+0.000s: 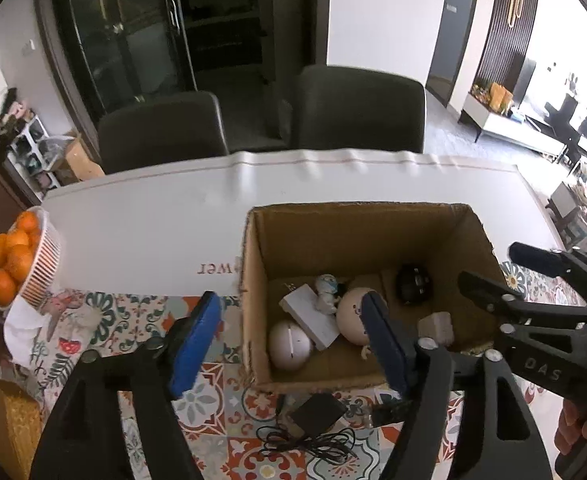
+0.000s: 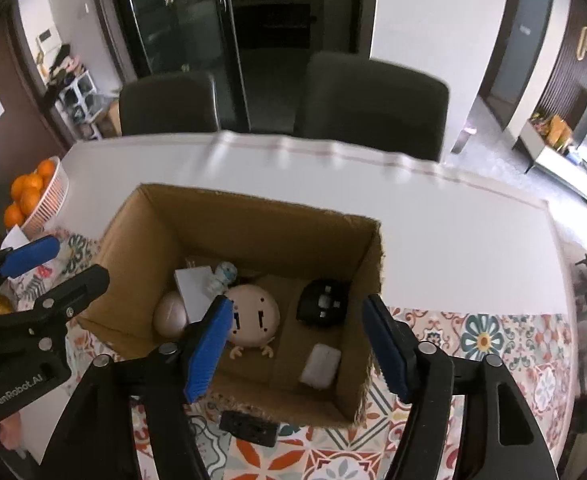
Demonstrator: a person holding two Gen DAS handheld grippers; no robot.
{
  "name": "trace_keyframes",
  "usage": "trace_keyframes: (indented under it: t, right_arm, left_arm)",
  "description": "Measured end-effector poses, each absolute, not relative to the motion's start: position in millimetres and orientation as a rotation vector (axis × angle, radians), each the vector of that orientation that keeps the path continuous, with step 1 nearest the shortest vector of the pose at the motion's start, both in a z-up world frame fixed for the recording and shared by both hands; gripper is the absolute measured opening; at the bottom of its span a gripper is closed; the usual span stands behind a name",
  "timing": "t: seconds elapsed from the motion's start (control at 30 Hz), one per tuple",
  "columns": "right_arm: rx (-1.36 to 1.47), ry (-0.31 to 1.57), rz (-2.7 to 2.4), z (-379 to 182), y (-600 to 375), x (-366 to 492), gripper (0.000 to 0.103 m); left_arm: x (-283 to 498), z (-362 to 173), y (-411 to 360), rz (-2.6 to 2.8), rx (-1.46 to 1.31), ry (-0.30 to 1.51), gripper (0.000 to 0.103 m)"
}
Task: Organize rigid objects
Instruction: 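Open both grippers to drop the charger and figurine into the box, then move both grippers back toward the black clip holder and power adapter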
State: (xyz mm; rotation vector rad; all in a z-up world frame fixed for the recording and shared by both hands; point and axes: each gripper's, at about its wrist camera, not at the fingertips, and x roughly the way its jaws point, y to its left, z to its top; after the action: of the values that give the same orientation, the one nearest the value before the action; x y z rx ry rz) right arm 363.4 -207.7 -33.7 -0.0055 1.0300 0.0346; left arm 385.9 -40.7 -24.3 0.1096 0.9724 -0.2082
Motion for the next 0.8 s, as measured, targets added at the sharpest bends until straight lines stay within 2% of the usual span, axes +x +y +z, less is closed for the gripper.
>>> trace_keyframes:
  t: [0.2,0.33,0.8]
  right_arm:
    - [-0.021,0.931,-0.023,-11.1,-200.5,332.9,0.078]
    - [-0.033,0.872,-0.046,0.0,-195.8,313.8,0.083]
    - [-0.007,0.738,-0.044,13.0,-184.1,241.3,0.089]
  left_arm:
    - [359.6,-8.8,-28.0,-0.153,0.104,0.884,0.091]
    - [341.4,1.6,-21.4,-0.119,0.113,0.827,0.094]
    - [263.7,13.7,-2.1,-0.121,0.079,0.693,0.103]
